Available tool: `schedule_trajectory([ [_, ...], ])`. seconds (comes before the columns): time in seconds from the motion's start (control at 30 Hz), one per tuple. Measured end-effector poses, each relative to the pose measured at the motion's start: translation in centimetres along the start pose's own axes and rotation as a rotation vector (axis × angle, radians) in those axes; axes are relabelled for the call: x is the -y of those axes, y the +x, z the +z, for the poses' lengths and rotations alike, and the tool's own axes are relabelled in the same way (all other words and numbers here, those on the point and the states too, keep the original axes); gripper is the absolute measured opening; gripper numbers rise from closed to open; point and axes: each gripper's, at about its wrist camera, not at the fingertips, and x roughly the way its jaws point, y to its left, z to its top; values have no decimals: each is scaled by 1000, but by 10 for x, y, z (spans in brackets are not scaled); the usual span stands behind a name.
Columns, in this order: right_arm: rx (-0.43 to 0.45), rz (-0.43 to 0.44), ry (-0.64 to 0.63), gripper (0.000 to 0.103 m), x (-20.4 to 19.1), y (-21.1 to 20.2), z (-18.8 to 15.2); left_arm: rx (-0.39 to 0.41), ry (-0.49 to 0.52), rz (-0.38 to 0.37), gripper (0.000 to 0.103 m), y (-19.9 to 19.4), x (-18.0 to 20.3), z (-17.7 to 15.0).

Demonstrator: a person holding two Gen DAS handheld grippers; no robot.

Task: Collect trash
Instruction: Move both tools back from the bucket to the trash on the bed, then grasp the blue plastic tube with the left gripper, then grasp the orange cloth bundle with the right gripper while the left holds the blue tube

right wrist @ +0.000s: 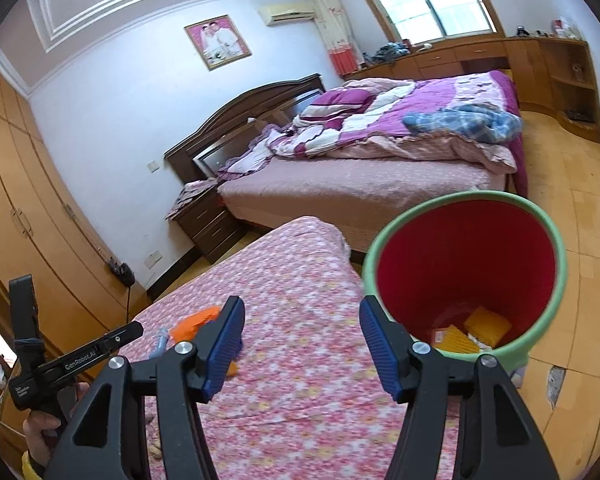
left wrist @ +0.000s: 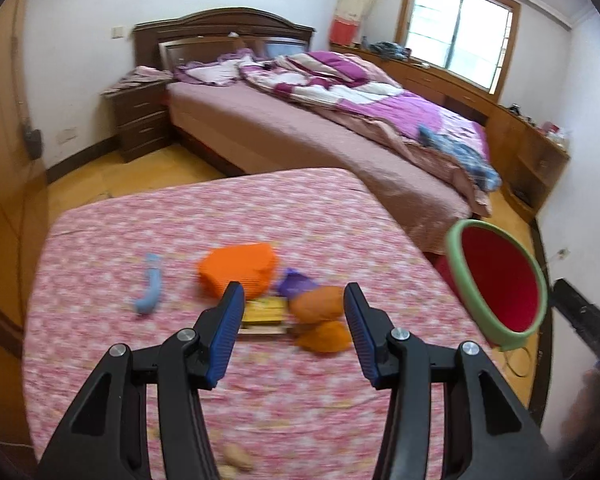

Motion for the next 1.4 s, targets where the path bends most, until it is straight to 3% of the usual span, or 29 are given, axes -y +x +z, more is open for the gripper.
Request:
schedule_trajectory([
  [0.3,-52,16,-46,66,-33,34,-1,-20,-70,105,52,18,-71,-1],
  [0.53,-111,-1,-42,66,-37,60,-12,-88,-136,150,52,64,-116,-8],
  [0.87,-173,-35,-39,66,-34,81,-23,-169,-141,164,52,121,-134,-14],
  [1.03,-197,-39,-46,66,-36,88,-28,-155,-126,181,36,132,-136,-17],
  [1.1,-204,-38,-52,66,-38,91,-30,-148,-122,164,18,133,-136,-17],
  [1.4,-261,1,-101,66,-57,107,-41,-71,-162,95,18,85,-132,-27],
])
